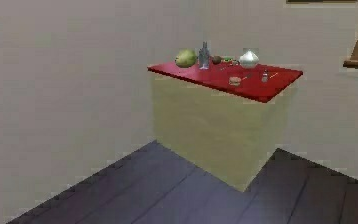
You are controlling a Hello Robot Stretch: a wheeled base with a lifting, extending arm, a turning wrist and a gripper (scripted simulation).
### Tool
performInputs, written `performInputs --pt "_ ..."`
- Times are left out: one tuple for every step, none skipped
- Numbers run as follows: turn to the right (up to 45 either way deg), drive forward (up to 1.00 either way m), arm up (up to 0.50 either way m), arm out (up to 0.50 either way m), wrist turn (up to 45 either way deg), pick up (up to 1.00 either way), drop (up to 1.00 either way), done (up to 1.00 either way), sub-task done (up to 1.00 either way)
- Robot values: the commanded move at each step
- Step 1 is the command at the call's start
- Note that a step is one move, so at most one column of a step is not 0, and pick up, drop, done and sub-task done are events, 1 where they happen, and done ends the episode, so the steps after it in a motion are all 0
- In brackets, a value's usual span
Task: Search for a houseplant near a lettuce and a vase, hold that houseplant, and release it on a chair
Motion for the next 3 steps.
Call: performInputs --pt "0.0 0.85 0.00 0.00 0.0 0.00 0.00 0.00 0.00" --pt "-12.0 0.00 0.00 0.00 0.0 0.00 0.00 0.00 0.00" --pt "0.0 0.35 0.00 0.00 0.0 0.00 0.00 0.00 0.00"
